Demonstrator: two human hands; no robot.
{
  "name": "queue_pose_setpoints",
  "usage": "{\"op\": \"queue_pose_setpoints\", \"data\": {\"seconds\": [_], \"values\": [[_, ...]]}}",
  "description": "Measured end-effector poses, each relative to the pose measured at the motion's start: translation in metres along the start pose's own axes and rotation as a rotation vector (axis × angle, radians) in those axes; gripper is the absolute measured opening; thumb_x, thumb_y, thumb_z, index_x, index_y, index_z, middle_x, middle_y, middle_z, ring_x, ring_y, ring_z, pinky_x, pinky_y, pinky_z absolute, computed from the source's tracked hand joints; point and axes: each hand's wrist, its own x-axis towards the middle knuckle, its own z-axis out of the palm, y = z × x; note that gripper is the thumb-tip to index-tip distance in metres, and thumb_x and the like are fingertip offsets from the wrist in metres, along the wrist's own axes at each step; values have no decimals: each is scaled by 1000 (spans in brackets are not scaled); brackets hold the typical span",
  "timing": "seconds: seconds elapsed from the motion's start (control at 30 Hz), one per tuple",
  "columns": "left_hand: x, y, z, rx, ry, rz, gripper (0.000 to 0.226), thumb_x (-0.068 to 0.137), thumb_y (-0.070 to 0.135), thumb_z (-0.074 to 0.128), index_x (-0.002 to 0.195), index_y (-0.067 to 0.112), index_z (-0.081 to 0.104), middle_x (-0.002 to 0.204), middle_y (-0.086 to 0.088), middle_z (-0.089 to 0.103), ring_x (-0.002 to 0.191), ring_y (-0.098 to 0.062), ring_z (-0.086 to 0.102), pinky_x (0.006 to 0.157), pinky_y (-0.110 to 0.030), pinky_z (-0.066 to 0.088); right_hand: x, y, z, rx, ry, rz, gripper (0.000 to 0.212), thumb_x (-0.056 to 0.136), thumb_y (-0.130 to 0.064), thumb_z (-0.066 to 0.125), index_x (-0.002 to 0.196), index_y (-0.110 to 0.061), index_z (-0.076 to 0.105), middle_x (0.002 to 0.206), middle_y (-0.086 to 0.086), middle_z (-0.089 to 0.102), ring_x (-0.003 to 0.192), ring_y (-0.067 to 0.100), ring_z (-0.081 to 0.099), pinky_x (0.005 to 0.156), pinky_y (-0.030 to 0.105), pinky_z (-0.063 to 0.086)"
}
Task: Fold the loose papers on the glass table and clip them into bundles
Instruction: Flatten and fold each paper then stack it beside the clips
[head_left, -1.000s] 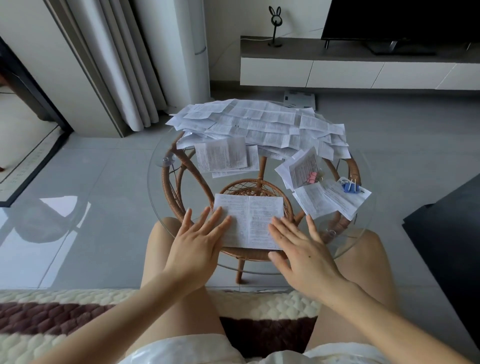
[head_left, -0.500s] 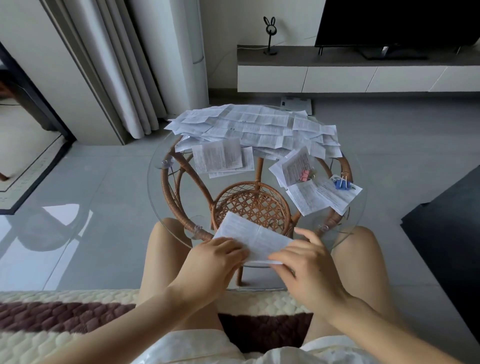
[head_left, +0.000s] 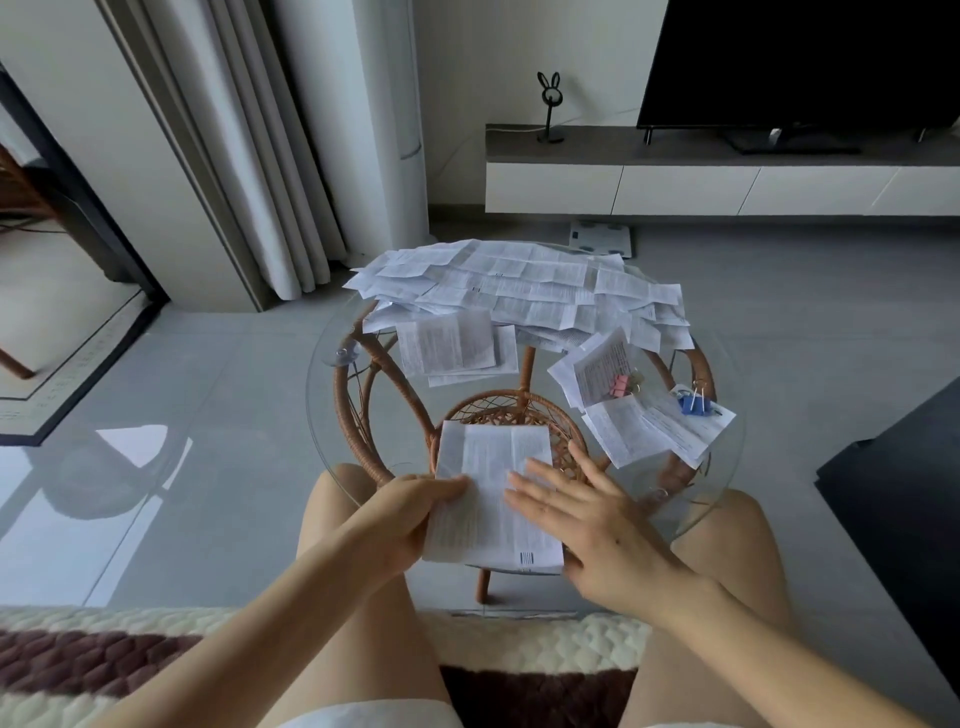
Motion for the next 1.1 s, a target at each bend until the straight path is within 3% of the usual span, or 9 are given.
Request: {"op": "queue_pose_setpoints", "data": {"seconds": [0.1,0.17,0.27,0.33,0.47,0.57,0.7,0.87,1.1], "values": [[-1,-8,-4,83,22,45,19,93,5,55,108,-5,60,92,-15,68,84,-25,67,69,-35,55,3,-1,15,124,51,-9,74,48,16,61,116,-10,67,118,4,66,112,20,61,103,56,31],[-4,-11,-13,250,91,214,21,92,-7,46,101,0,64,80,-9,71,72,-17,70,64,-29,57,-1,0,20,216,50,20,75,46,19,67,115,-12,68,116,2,67,111,18,62,101,52,36],[-7,-16,-33,880,284,813,55,67,-25,43,93,18,67,85,9,69,77,-4,65,74,-13,50,-6,3,24,357,76,98,56,62,3,74,115,-15,68,118,-2,66,114,12,59,101,45,41],[3,-26,-46,1297,196,1069,58,53,-15,56,91,27,71,95,16,64,90,-3,54,79,-6,38,-5,3,25,418,128,163,31,80,-18,62,110,-17,71,114,-5,68,111,9,61,100,41,44],[14,-40,-49,1260,85,1080,25,73,44,62,91,29,72,93,25,55,87,4,44,79,-13,37,3,-2,21,437,190,336,31,85,-41,55,93,-20,76,92,-8,74,92,13,69,82,32,55],[20,-42,-39,1046,274,1100,39,83,57,56,73,23,73,75,28,50,79,2,47,72,-8,36,10,-1,20,374,269,488,26,78,-34,72,61,-16,64,48,-17,44,54,-3,45,51,10,33],[25,-50,-31,923,472,1012,40,80,52,61,62,17,68,68,17,51,69,-5,50,69,-15,38,24,-5,19,308,350,608,35,73,-35,67,53,-13,48,44,-14,30,45,12,38,47,16,20],[26,-53,-21,1008,633,1051,40,87,44,49,56,18,51,65,10,46,63,-12,44,60,-32,42,30,-8,33,214,335,622,39,78,-42,51,57,-11,50,62,-3,48,55,17,44,51,25,30],[30,-58,-18,1088,686,1001,34,84,45,48,62,18,46,70,7,44,67,-14,42,63,-29,39,27,-7,39,175,266,670,31,71,-24,62,52,-7,44,65,1,47,57,21,43,51,28,33]]}}
